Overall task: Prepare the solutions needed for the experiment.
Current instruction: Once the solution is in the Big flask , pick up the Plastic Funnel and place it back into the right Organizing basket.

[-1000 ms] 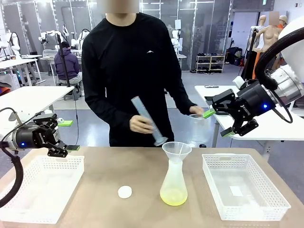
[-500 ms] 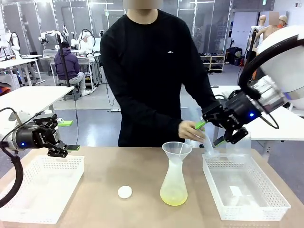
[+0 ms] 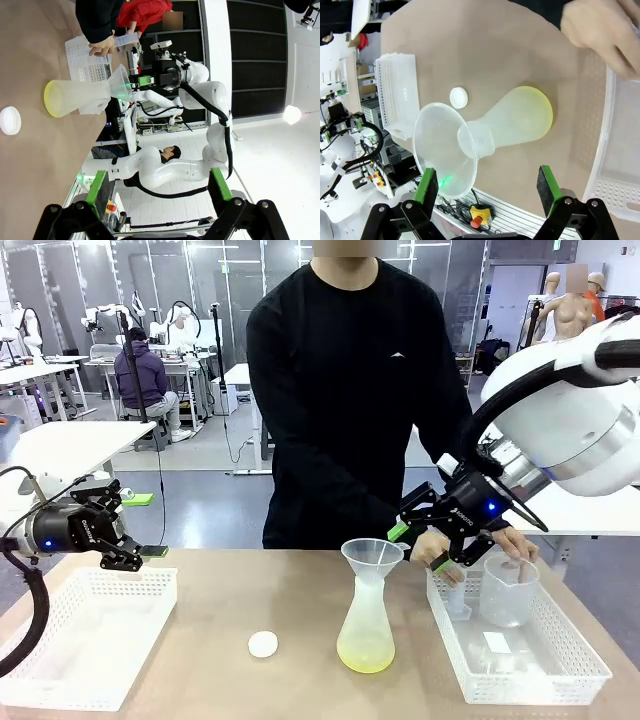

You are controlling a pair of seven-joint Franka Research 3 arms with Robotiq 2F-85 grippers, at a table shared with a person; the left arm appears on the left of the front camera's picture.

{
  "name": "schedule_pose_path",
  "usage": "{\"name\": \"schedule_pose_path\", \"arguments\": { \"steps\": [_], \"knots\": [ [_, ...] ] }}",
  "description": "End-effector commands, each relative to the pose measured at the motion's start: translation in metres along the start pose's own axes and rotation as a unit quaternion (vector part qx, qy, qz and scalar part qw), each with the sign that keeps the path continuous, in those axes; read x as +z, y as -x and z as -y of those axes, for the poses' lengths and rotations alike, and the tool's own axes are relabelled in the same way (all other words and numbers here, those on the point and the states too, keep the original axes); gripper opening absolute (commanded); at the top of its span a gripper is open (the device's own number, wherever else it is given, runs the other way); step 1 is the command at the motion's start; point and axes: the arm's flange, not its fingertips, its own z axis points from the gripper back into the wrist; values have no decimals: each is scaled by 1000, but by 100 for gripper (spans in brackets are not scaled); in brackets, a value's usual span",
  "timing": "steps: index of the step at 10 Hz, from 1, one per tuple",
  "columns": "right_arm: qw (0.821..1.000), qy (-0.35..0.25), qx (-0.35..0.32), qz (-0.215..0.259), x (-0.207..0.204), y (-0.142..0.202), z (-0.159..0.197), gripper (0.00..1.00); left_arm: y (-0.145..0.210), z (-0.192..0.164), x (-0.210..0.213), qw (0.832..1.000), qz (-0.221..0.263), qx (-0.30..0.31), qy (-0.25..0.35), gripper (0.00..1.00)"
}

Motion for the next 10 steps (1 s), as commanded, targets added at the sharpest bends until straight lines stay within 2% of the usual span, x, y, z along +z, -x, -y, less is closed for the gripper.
{"name": "schedule_pose_path", "arguments": {
  "steps": [1,5,6,7,8,9,10],
  "knots": [
    [1000,9,-15,1,-9,-12,-11,100,1,1,0,1000,-1,-5,2,100],
    [999,10,-33,3,-22,-12,-13,100,1,1,0,1000,-1,-5,2,100],
    [1000,8,-29,3,-23,-10,-12,87,1,1,0,1000,-1,-5,2,100],
    [999,10,-32,2,-22,-9,-14,82,1,1,0,1000,-1,-5,2,100],
    [999,14,-32,1,-22,-7,-15,68,1,1,0,1000,-1,-5,2,100],
    [999,16,-35,0,-22,-6,-16,63,1,1,0,1000,-1,-5,2,100],
    [999,15,-35,-2,-23,-6,-16,50,1,1,0,1000,-1,-5,2,100]
  ]
}}
